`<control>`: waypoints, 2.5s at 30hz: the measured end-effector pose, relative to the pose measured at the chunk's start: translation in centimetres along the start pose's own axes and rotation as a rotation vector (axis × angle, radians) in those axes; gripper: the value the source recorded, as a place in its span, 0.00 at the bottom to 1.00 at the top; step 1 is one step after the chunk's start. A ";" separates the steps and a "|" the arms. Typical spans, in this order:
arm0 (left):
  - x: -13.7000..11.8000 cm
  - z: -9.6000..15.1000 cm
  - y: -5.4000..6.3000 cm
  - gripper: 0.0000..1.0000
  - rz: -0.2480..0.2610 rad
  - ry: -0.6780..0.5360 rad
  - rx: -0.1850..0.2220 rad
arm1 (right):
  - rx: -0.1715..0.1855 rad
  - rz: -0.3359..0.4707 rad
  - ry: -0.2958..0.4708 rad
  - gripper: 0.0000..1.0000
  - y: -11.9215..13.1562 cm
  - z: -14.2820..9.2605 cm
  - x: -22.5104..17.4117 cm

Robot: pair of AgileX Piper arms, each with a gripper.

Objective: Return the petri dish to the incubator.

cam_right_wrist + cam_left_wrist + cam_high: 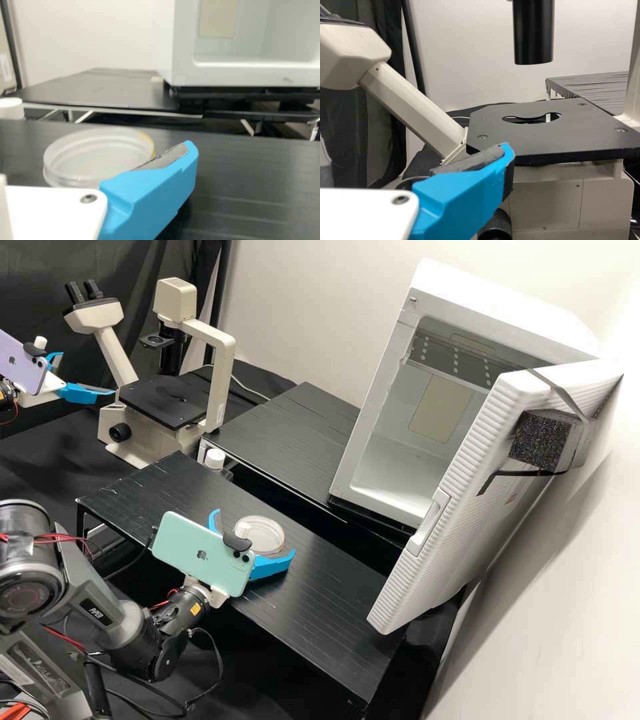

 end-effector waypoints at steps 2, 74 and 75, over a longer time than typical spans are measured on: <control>0.0 0.0 0.0 1.00 0.000 0.000 0.000 | 0.011 -0.023 -0.011 1.00 -0.3 0.3 0.1; 0.0 0.0 0.0 1.00 0.000 0.000 0.000 | -0.048 0.111 -0.023 0.00 1.2 -0.1 -0.5; 0.0 0.0 0.0 1.00 0.000 0.000 0.000 | -0.047 0.131 -0.024 0.00 1.4 -0.2 -0.6</control>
